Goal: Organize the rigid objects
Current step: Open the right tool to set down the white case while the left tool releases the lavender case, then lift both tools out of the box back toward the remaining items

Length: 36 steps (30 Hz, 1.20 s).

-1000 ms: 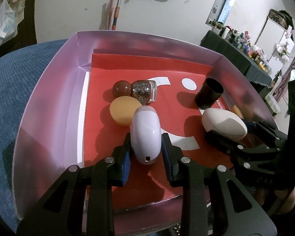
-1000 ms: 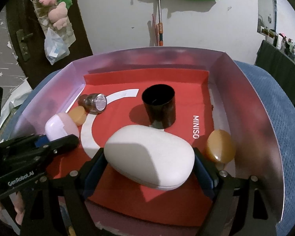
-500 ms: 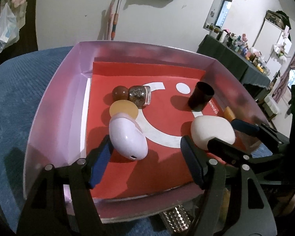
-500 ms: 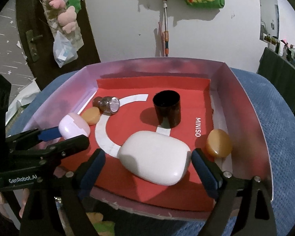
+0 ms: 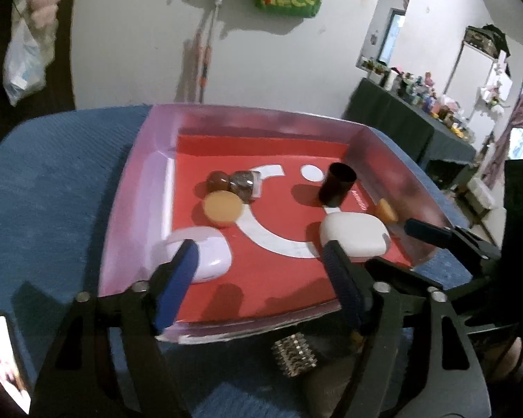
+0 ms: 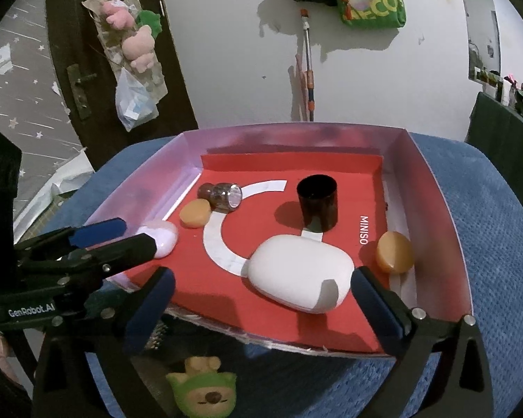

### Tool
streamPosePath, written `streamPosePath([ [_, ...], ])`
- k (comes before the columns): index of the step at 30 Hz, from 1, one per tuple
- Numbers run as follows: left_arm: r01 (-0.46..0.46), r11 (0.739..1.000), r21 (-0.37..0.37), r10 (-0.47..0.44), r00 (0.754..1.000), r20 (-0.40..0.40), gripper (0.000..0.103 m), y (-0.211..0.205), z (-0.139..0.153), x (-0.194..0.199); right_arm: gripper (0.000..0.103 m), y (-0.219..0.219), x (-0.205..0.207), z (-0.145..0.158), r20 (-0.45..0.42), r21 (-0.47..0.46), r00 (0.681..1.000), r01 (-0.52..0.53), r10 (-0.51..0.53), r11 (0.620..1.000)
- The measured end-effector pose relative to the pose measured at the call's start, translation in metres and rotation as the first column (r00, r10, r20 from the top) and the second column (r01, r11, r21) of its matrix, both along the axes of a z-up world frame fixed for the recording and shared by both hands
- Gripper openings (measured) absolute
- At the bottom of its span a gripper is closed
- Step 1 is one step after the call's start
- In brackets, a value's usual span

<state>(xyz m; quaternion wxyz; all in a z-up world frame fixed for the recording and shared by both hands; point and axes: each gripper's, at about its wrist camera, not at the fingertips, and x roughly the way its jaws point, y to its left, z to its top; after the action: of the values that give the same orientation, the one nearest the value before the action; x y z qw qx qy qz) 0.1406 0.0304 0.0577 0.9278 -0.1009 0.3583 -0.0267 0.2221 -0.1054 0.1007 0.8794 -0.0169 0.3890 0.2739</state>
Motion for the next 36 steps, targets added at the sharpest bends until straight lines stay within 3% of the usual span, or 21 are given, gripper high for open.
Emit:
streamPosePath([
  [9, -0.032, 0.999, 0.007, 0.031, 0.999, 0.044, 0.078, 0.008, 0.017, -0.021, 0.103, -0.005, -0.015, 0.008, 0.037, 0.031, 0.999, -0.013, 0.012, 0.999],
  [20, -0.059, 0.998, 0.006, 0.058, 0.997, 0.044, 0.078, 0.009, 0.014, -0.034, 0.103, -0.009, -0.028, 0.015, 0.056, 0.061, 0.998, -0.029, 0.025, 0.998],
  [29, -0.073, 0.997, -0.009, 0.073, 0.997, 0.034, 0.078, 0.011, 0.010, -0.040, 0.103, -0.008, -0.041, 0.022, 0.120, 0.060, 0.993, -0.022, 0.015, 0.998],
  [30, -0.071, 0.997, -0.013, 0.072, 0.997, 0.032, 0.079, 0.011, 0.009, -0.041, 0.103, -0.008, -0.041, 0.023, 0.123, 0.065, 0.992, -0.020, 0.012, 0.998],
  [33, -0.067, 0.997, -0.023, 0.068, 0.997, 0.039, 0.099, 0.011, 0.007, -0.043, 0.103, -0.011, -0.043, 0.025, 0.131, 0.076, 0.991, -0.011, 0.001, 0.997],
  [36, -0.069, 0.997, -0.024, 0.070, 0.997, 0.041, 0.099, 0.011, 0.006, -0.046, 0.103, -0.013, -0.046, 0.026, 0.135, 0.089, 0.991, -0.003, -0.009, 0.996],
])
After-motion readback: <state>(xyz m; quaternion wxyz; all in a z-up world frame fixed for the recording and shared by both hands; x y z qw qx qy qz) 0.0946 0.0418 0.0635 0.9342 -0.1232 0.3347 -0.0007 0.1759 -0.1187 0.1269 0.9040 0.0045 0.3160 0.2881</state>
